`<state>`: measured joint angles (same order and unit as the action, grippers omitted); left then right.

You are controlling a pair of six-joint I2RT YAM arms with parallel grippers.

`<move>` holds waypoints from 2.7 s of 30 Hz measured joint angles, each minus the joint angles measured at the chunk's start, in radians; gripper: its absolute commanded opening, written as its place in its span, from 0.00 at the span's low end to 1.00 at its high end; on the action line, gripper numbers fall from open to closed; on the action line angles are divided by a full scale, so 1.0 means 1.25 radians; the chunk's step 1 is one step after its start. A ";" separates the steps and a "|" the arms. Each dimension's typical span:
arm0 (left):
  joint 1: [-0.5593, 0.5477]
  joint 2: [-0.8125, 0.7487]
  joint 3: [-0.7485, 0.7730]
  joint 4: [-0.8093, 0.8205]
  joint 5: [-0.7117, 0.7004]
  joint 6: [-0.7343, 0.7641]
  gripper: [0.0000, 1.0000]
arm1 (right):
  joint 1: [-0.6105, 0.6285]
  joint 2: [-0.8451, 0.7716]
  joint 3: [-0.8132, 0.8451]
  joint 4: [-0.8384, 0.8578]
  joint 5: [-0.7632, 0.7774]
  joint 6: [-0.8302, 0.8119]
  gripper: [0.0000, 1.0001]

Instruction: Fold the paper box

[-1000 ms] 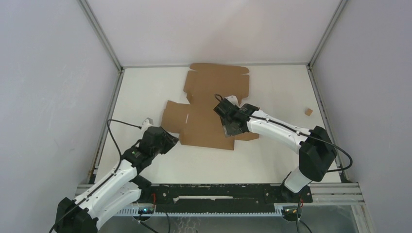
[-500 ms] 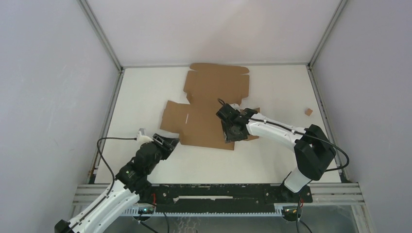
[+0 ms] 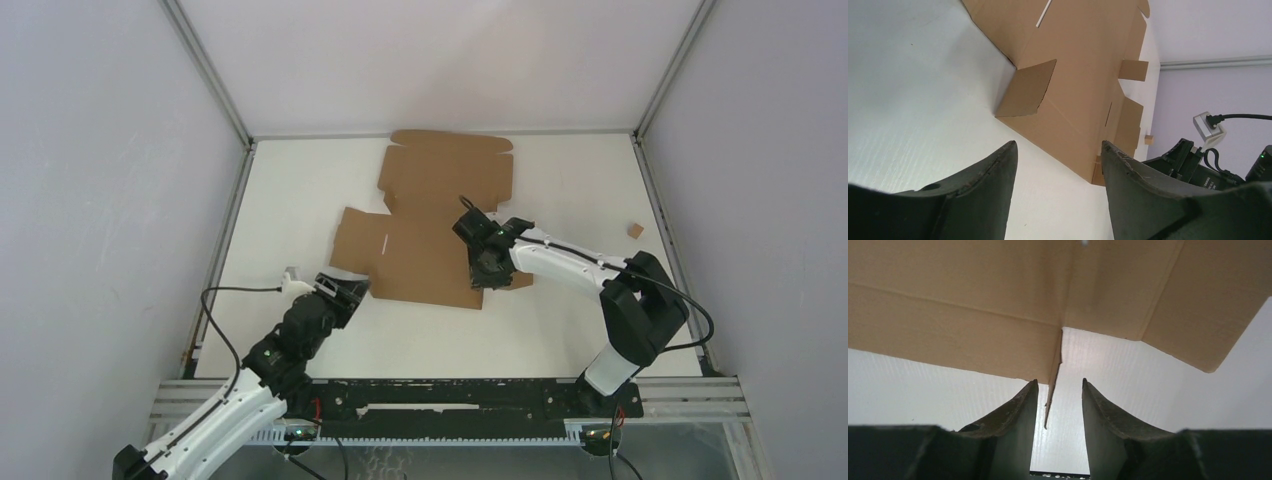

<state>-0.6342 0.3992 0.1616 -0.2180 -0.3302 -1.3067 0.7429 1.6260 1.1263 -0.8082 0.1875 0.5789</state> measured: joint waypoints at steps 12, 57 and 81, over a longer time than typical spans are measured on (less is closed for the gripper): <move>-0.023 0.078 -0.022 0.094 -0.005 -0.025 1.00 | -0.016 0.016 0.000 -0.020 -0.013 0.045 0.24; -0.172 0.233 -0.009 0.180 -0.153 -0.115 0.97 | -0.028 0.077 0.211 -0.149 -0.230 0.093 0.00; -0.173 0.412 0.074 0.223 -0.168 -0.136 0.33 | -0.004 0.026 0.170 -0.072 -0.269 0.133 0.00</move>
<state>-0.8509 0.9146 0.2539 0.0605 -0.5404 -1.4761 0.7380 1.6588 1.3388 -0.8982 -0.1486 0.7448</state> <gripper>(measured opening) 0.426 0.008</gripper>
